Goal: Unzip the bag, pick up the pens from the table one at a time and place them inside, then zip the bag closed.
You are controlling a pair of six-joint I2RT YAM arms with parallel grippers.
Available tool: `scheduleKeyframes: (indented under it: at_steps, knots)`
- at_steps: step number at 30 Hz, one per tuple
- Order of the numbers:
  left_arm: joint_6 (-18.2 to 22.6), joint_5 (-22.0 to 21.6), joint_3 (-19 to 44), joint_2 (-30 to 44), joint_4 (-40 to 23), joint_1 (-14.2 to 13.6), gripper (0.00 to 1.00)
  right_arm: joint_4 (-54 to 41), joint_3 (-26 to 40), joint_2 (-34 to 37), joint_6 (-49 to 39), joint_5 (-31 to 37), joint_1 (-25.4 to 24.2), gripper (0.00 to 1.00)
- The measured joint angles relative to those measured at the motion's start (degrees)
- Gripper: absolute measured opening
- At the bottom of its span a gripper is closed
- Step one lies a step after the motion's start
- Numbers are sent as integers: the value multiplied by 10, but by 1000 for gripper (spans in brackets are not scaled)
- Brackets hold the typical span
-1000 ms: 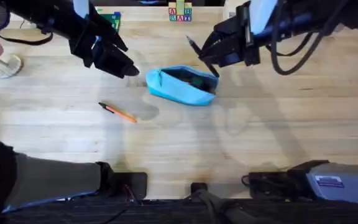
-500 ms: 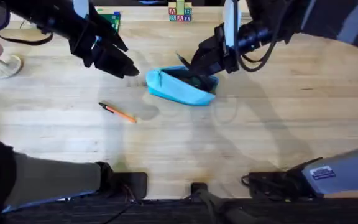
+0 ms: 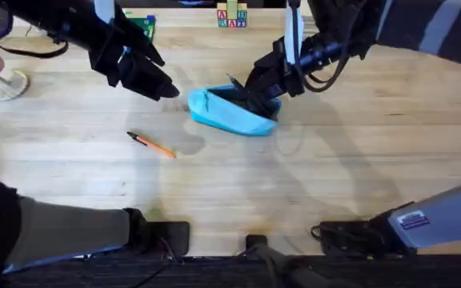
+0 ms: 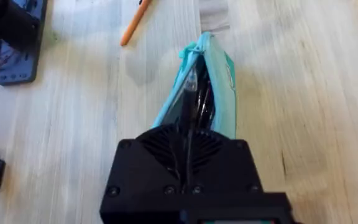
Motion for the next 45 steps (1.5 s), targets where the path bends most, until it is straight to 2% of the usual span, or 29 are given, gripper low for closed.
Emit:
scheduleKeyframes:
  at_steps: [9,10,16,17,35,41,45]
  knots:
    - [0,0,0,0,0,0,995,0,0,0,0,0,0,33]
    - [0,0,0,0,0,0,995,0,0,0,1,0,0,68]
    - [0,0,0,0,0,0,996,0,0,0,0,0,0,905]
    - [0,0,0,0,0,0,996,0,0,0,-2,0,0,976]
    - [0,0,0,0,0,0,996,0,0,0,9,0,0,996]
    - [0,-2,0,0,0,0,995,-1,1,-9,56,6,-13,997]
    - [0,-23,0,0,0,0,995,-4,15,-44,119,54,-26,997]
